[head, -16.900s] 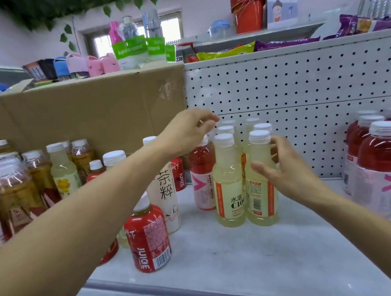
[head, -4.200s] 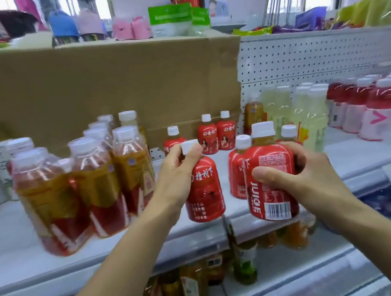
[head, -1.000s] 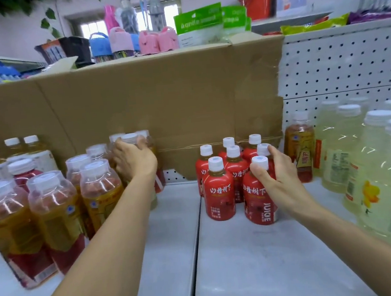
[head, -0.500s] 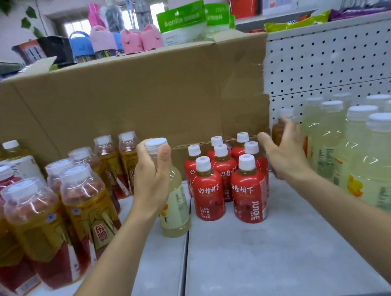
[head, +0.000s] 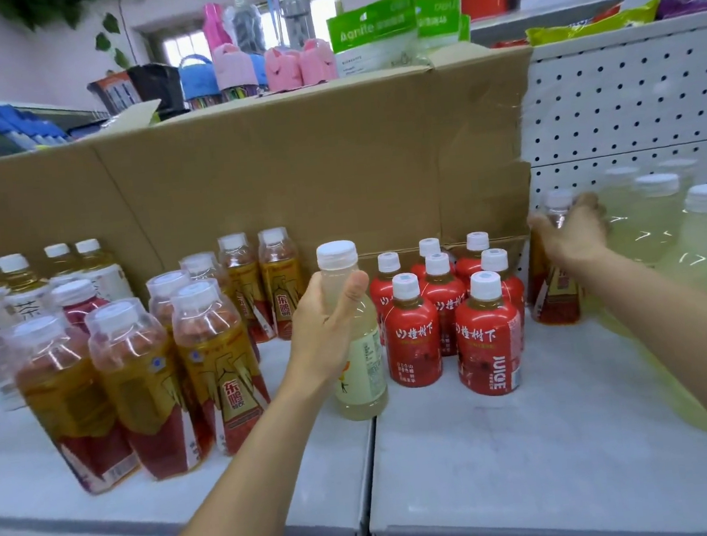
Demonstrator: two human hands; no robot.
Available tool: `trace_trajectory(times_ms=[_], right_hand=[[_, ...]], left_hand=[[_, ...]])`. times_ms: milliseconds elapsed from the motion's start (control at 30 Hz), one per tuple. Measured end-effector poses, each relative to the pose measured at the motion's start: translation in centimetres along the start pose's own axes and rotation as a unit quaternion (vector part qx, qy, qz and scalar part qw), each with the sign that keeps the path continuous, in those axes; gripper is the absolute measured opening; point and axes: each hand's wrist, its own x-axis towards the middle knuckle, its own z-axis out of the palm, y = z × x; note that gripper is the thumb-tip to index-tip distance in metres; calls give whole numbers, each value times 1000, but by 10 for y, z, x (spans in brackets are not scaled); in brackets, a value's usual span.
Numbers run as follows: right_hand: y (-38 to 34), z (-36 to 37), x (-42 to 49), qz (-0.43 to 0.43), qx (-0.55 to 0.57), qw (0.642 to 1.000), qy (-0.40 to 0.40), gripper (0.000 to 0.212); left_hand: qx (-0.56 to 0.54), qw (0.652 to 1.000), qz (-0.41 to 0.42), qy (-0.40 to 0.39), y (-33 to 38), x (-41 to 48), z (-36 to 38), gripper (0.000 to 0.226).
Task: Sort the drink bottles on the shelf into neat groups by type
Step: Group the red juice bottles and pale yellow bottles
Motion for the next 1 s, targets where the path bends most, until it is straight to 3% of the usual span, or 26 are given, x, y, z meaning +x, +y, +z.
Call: trace_trajectory(times_ms=[233,500,700,867,1000], right_hand=[[-2,-15,-38,-28,-11,999,-14,65],[-4,-51,-110,-61,56,996,-26,54],[-4,-81,-165,-102,132,981,-100,49],[-5,-97,-205,-117,189,959,-177,46],[-2,-88,-229,-121,212,947,-207,50]], left_hand=[[6,1000,-17,-11,18,-17,5,41],[-3,1000,-22,-16,31,-46,15,50],[-14,998,-48,-28,40,-68,18,45],[0,993,-87,-74,26,-90,14,67],[-5,995,-73,-69,16,-96,12,68]])
